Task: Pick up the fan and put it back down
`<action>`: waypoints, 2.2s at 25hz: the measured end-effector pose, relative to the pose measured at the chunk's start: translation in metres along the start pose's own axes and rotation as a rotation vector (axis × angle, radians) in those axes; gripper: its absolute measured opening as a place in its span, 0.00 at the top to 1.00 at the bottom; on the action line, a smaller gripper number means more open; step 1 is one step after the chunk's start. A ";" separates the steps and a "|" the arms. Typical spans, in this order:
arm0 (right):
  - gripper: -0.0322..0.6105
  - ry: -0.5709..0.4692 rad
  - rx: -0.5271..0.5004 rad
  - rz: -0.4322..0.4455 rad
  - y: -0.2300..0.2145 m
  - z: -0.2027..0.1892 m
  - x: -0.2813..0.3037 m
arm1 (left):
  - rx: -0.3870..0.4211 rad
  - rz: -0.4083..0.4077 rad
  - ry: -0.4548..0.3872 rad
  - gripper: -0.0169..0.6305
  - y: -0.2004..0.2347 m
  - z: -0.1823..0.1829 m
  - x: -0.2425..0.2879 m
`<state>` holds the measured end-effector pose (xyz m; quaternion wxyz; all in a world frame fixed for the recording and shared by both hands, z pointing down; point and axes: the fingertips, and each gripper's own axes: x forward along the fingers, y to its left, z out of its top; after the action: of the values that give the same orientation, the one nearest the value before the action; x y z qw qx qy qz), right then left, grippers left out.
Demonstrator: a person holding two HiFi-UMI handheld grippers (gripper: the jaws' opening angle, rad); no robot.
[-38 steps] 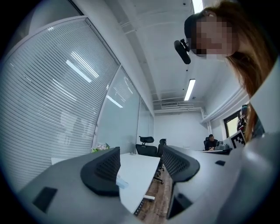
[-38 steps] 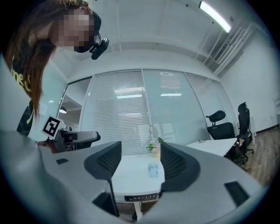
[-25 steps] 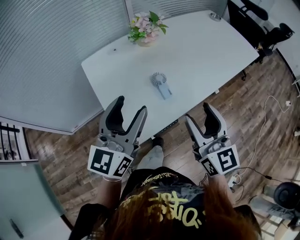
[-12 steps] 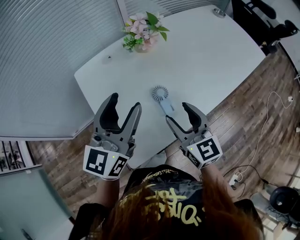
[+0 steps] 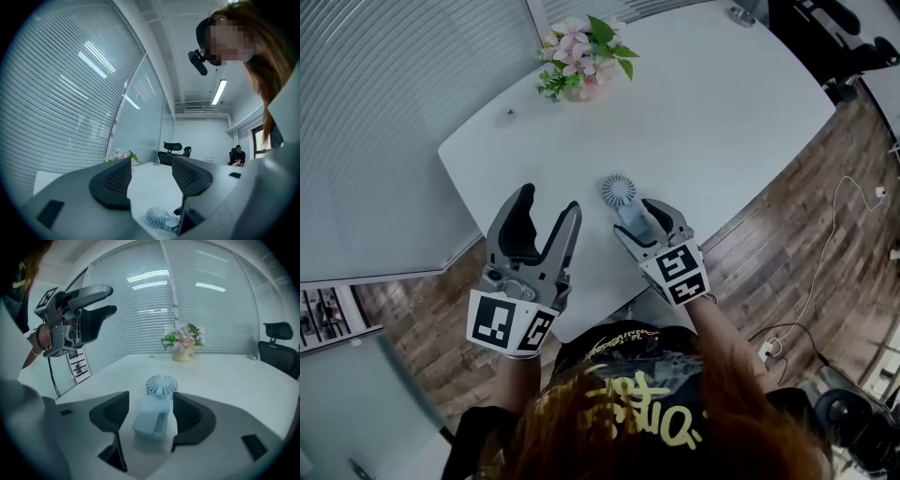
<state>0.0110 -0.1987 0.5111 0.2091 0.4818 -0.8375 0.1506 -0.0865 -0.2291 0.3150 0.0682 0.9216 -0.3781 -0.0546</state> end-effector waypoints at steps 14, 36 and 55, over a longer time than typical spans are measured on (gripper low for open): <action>0.58 0.230 0.015 0.107 -0.002 -0.023 0.023 | -0.009 0.098 -0.009 0.59 0.002 0.003 -0.015; 0.61 -0.140 -0.025 0.023 -0.030 0.054 -0.018 | 0.032 0.076 -0.028 0.60 -0.007 0.018 -0.009; 0.61 -0.476 -0.043 -0.045 -0.059 0.152 -0.107 | 0.083 0.019 -0.064 0.62 -0.031 0.042 0.018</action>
<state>0.0794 -0.2169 0.3288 0.0191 0.5178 -0.8552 0.0102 -0.0588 -0.2240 0.2675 0.0184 0.9178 -0.3908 -0.0677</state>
